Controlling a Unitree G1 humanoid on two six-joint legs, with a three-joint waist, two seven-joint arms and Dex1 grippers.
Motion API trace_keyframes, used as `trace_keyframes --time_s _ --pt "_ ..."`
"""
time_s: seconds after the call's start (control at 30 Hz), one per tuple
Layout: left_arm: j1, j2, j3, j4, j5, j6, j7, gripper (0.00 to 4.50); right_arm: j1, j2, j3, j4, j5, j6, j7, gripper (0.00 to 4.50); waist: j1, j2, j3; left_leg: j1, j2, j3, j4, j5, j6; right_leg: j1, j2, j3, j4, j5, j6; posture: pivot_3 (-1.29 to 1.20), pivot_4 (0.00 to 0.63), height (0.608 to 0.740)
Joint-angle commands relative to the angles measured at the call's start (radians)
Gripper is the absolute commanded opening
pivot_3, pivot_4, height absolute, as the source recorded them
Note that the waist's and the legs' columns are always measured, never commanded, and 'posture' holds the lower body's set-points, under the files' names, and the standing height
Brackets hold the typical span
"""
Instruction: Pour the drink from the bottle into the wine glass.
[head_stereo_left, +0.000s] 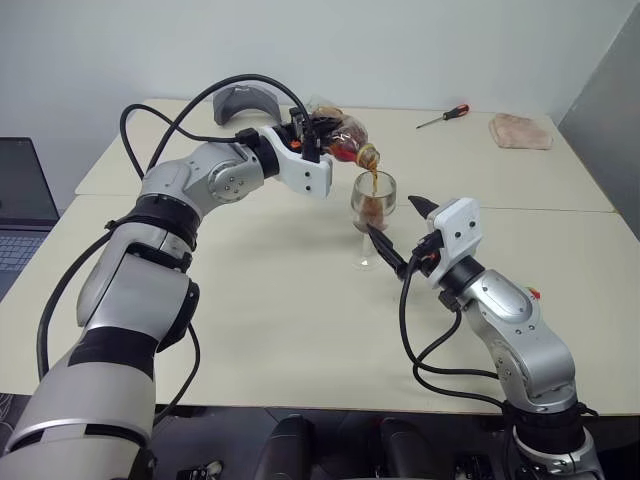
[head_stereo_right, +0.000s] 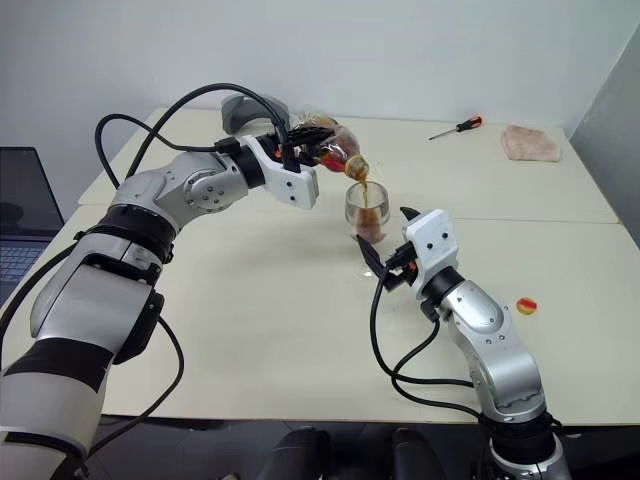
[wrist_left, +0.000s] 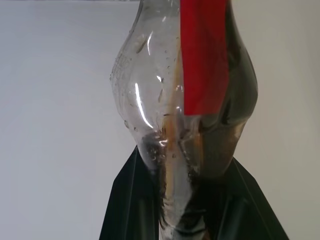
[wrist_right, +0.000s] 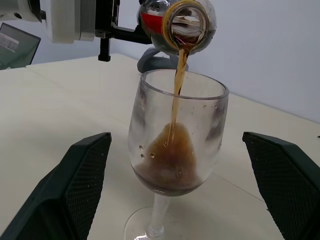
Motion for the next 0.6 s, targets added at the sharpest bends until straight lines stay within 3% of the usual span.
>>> trace_keyframes --time_s 0.03,0.6 --pt "-0.047 0.022 0.012 -0.008 -0.008 -0.005 0.029 0.74 -0.004 0.003 -0.006 -0.029 0.006 -0.01 0.0 4.5 0.0 0.0 0.0 0.0 0.0 0.0 0.0 0.0 0.0 0.0 0.0 0.0 0.0 0.0 0.0 0.0 0.15 0.74" --pt "-0.059 0.026 -0.002 -0.001 0.007 -0.009 0.044 0.74 -0.001 0.003 -0.004 -0.031 0.006 -0.007 0.001 4.5 0.0 0.0 0.0 0.0 0.0 0.0 0.0 0.0 0.0 0.0 0.0 0.0 0.0 0.0 0.0 0.0 0.15 0.74"
